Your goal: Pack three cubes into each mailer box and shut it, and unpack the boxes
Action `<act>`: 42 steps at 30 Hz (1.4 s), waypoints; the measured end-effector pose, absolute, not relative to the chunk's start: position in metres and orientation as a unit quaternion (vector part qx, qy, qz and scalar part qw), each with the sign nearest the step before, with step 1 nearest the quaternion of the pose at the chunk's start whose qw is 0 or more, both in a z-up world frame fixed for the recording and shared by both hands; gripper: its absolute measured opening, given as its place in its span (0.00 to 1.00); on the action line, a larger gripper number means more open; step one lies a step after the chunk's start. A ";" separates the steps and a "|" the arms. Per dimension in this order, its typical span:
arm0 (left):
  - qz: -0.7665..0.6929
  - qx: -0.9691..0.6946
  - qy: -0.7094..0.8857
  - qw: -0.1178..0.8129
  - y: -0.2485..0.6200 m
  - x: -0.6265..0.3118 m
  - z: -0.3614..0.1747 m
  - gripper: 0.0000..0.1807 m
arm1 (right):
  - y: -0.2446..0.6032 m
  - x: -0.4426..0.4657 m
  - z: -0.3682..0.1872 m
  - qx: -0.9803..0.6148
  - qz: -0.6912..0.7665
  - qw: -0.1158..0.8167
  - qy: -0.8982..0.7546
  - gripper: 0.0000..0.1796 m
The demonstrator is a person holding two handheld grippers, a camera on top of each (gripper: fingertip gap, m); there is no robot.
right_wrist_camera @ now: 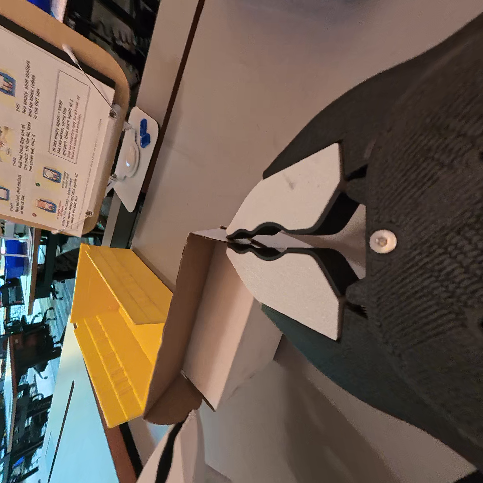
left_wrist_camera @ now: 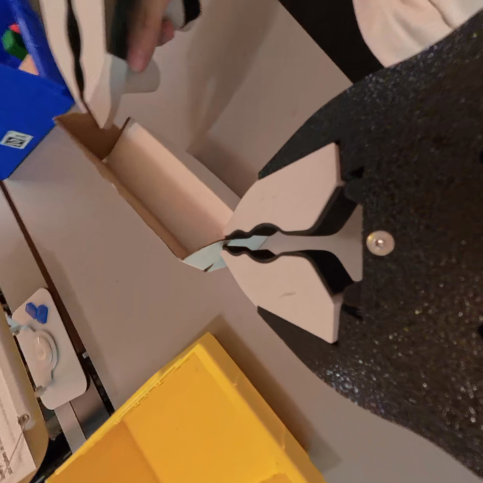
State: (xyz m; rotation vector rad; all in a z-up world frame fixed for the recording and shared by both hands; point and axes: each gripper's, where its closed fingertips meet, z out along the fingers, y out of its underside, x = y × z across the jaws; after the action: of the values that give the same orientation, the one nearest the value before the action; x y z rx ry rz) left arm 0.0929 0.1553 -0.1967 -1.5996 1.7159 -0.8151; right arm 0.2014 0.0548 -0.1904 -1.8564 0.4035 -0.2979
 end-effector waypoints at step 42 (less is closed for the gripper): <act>-0.378 -0.728 0.532 0.208 0.199 0.126 -0.197 0.02 | 0.075 0.192 -0.194 -0.781 -0.246 0.560 0.128 0.11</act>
State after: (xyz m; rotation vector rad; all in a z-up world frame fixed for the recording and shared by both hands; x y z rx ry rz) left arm 0.1263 0.1988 -0.1969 -2.0271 1.4823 -1.0536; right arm 0.1922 0.0752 -0.1944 -1.8403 0.3027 -0.5801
